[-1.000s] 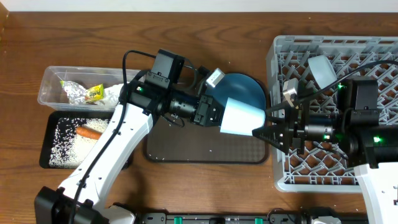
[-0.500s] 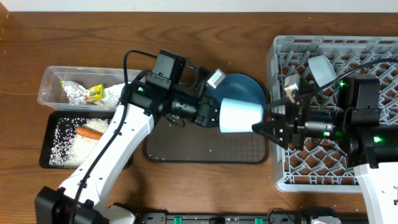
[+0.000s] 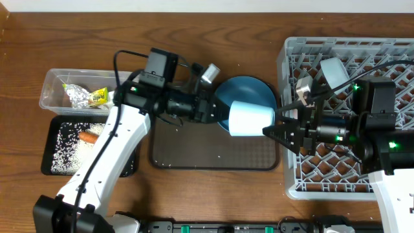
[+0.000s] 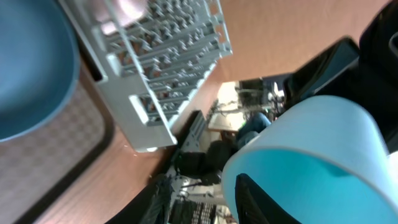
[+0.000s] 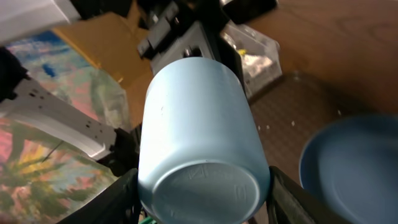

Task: Sort waste into correct bins and load items into the dishwasher rack
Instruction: 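Carry the light-blue cup into the rack and lower it upside down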

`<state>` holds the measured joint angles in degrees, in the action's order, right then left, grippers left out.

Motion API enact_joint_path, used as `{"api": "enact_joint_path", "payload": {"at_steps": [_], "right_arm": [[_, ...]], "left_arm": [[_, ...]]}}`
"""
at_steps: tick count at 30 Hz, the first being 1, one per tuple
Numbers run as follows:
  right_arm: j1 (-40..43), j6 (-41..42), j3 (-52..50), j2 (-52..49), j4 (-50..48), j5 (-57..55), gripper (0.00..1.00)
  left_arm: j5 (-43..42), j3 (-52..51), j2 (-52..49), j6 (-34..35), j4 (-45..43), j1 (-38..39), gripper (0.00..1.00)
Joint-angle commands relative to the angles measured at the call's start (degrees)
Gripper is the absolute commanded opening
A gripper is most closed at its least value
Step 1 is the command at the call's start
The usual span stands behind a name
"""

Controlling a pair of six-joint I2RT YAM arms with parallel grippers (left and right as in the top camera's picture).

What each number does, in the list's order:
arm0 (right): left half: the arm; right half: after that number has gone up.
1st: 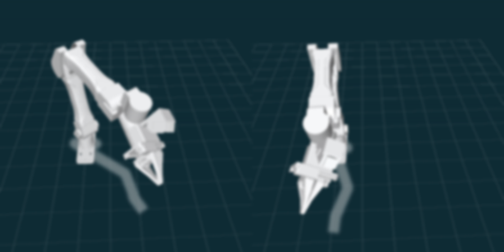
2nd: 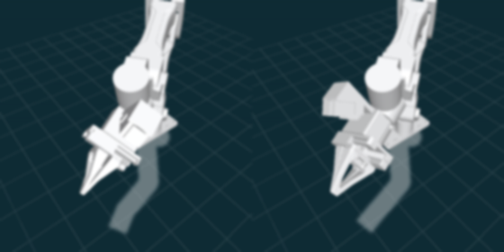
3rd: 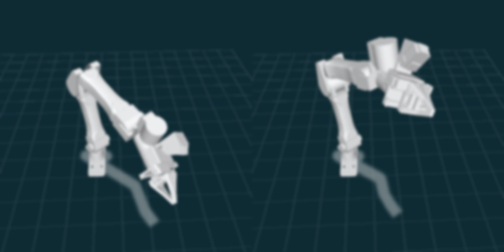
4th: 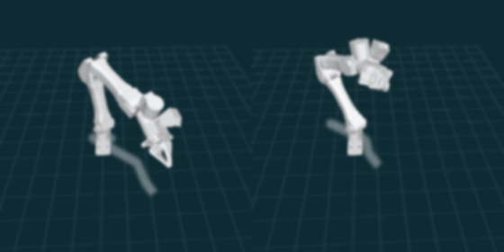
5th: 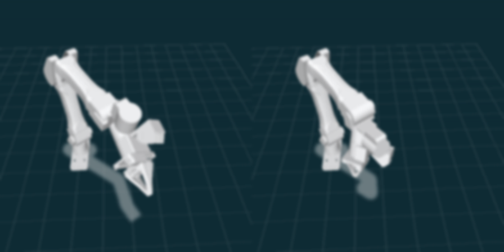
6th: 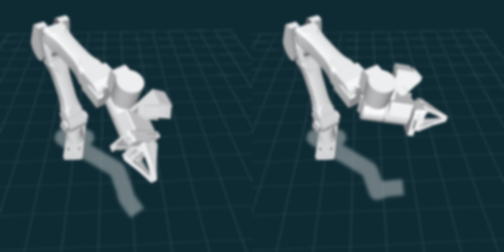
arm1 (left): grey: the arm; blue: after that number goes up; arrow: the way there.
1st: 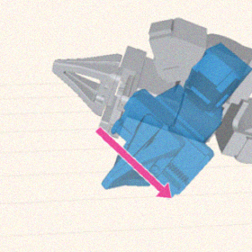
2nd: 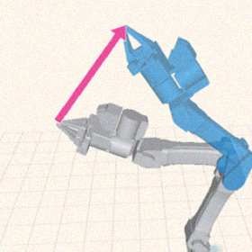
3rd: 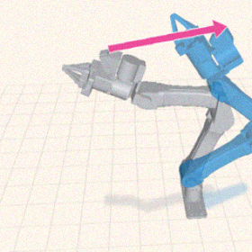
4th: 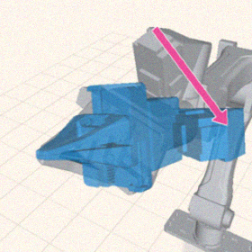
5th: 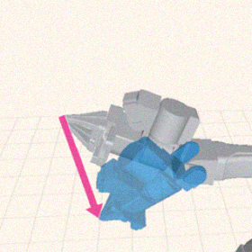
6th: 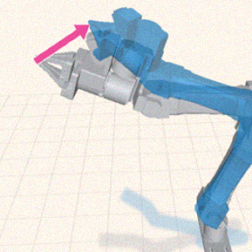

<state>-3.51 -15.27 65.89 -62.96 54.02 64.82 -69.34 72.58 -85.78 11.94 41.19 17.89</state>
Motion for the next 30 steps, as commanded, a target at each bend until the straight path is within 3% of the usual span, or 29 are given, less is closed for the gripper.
{"api": "enact_joint_path", "payload": {"at_steps": [1, 3, 6, 10, 12, 13, 24, 30], "right_arm": [[0.11, 0.48, 1.16, 0.07, 1.55, -4.61, 0.21], [0.11, 0.66, 1.16, 0.07, 2.4, -7.19, 0.21], [0.15, 5.16, 1.2, 0.07, 2.25, -13.09, 0.19], [0.42, 11.54, 2.08, 0.2, 2.49, -22.82, 0.17], [0.61, 14.62, 2.89, 0.5, 3.19, -27.96, 0.17], [0.59, 16.06, 3.5, 0.74, 3.85, -30.69, 0.17], [0.59, 23.26, 14.25, 1.25, 19.41, -59.6, 0.17], [0.59, 25.62, 14.53, 1.01, 24.85, -64.78, 0.17]], "left_arm": [[5.14, -0.26, -0.04, -0.52, 0.46, -2.54, 0.37], [11.32, -0.26, -0.04, -0.5, 1.53, -3.45, 0.38], [22.73, -0.26, -0.04, -0.5, 3.48, -3.85, 0.52], [35.98, -0.26, -0.04, -0.52, 6.4, -3.85, 0.64], [40.65, -0.26, -0.04, -0.52, 7.41, -3.85, 0.83], [42.12, -0.26, -0.04, -0.52, 7.82, -3.85, 0.88], [46.1, -0.26, -0.04, -0.55, 8.28, -3.85, 0.98], [46.1, -0.26, -0.04, -0.55, 8.28, -3.85, 0.99]]}}
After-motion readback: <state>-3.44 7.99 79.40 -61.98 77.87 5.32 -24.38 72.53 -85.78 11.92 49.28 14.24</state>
